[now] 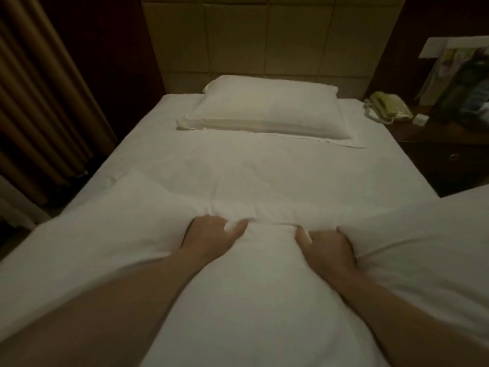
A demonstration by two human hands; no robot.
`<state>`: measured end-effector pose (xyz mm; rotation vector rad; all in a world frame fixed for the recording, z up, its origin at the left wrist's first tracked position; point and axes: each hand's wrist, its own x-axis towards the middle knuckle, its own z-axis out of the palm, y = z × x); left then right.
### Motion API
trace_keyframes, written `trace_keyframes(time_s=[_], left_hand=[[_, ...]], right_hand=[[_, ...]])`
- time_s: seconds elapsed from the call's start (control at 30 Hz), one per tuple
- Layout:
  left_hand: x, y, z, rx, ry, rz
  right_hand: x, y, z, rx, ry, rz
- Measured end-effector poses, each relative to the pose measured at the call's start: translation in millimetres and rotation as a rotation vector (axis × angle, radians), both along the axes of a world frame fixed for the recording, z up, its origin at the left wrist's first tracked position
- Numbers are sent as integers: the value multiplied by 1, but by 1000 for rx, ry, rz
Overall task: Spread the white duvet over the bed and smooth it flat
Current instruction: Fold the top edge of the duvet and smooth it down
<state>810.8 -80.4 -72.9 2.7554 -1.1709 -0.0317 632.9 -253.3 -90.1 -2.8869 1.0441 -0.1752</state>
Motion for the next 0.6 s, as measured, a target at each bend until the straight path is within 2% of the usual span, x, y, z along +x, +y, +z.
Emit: trace_keyframes(time_s=[0.07, 0.13, 0.27, 0.33, 0.47, 0.53, 0.6], left_hand=[[15, -9, 8, -143, -185, -27], [34, -18, -5, -320, -254, 17], [49, -43, -73, -531, 86, 128], [57, -56, -96, -515, 118, 134], [66, -63, -104, -471, 135, 142], [65, -64, -112, -400, 142, 121], [63, -68, -110, -214, 131, 71]], right_hand=[[15, -19, 16, -226, -81, 14], [35, -39, 9, -237, -192, -57], [69, -50, -78, 153, -405, -110], [79, -56, -104, 165, -384, -100], [86, -63, -102, 164, -426, -68], [87, -61, -109, 180, -347, -64], [82, -60, -114, 140, -273, 6]])
